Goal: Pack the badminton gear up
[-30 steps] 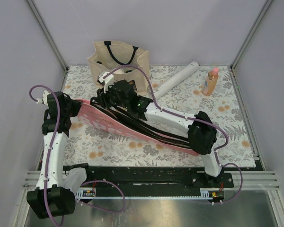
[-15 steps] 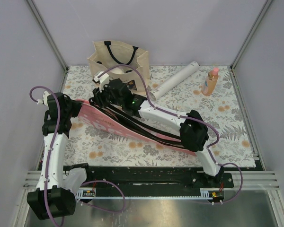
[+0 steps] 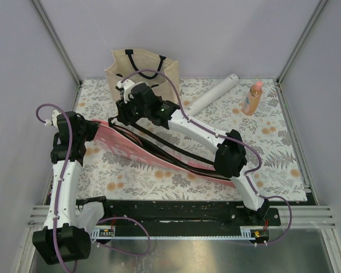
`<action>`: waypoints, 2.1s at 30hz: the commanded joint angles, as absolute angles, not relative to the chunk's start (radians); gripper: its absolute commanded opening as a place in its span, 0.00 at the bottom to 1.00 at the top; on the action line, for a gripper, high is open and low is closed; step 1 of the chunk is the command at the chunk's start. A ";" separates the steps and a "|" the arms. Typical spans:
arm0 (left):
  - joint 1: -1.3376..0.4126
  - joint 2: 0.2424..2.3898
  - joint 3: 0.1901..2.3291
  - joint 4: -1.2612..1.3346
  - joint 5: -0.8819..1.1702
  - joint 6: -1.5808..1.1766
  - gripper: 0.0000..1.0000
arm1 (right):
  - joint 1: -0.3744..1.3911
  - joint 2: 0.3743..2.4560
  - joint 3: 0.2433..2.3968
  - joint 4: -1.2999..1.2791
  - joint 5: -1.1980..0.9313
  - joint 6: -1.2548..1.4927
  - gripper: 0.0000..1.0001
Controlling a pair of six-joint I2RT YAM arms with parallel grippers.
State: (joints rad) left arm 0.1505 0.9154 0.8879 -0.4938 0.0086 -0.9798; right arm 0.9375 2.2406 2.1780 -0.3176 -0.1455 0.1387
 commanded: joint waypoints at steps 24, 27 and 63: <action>0.146 0.911 0.828 -0.522 0.061 -0.983 0.00 | 0.896 2.284 2.363 -0.509 -0.319 0.253 0.00; 0.146 0.917 0.821 -0.508 0.069 -0.996 0.00 | 0.896 2.211 2.324 -0.512 -0.327 0.249 0.00; 0.146 0.858 0.770 -0.454 0.116 -0.904 0.00 | 0.974 1.862 1.908 -0.528 -0.426 0.440 0.56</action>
State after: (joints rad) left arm 0.1482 0.8715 0.8112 -0.4068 0.0376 -0.9695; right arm 1.0271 1.9636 1.8626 -0.5438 -0.3874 0.4446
